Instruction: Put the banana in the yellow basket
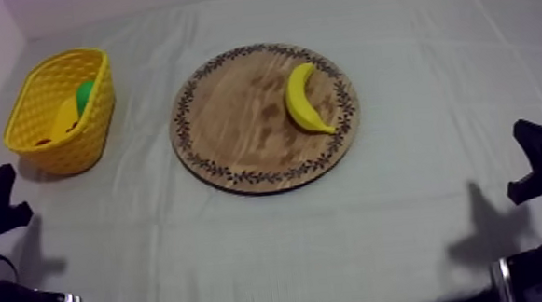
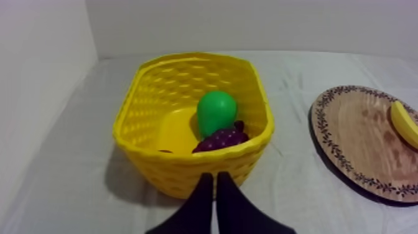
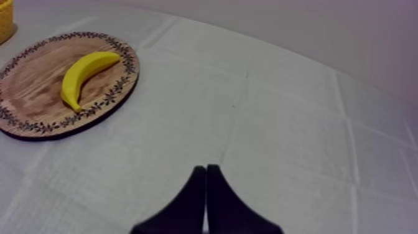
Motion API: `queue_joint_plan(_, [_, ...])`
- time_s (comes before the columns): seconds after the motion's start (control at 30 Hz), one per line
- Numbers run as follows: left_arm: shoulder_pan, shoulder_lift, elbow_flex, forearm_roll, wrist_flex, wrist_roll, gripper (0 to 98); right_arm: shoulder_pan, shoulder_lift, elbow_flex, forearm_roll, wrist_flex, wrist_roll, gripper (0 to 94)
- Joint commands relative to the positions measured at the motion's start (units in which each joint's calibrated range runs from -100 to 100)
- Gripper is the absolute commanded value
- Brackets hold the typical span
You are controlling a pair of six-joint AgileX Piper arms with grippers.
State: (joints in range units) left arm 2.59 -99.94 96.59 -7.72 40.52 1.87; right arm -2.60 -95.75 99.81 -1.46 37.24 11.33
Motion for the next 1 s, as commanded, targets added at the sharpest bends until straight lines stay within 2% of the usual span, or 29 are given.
queue_joint_plan(0.0, [0.34, -0.06, 3.07, 5.26, -6.16, -0.53, 0.0, 0.00, 0.00, -0.03, 0.02, -0.06, 0.03, 0.3])
queue_joint_plan(0.53, [0.28, -0.06, 2.42, 5.24, -5.87, -0.46, 0.0, 0.00, 0.00, -0.03, 0.02, -0.06, 0.00, 0.3])
queue_joint_plan(0.67, [0.31, 0.29, 1.52, 4.66, -5.60, -0.13, 0.0, 0.00, 0.00, -0.03, 0.02, -0.06, 0.02, 0.3])
queue_joint_plan(0.97, [0.44, 9.38, -11.39, 4.53, -3.49, 1.41, 0.0, 0.00, 0.00, -0.03, 0.02, -0.06, 0.02, 0.3])
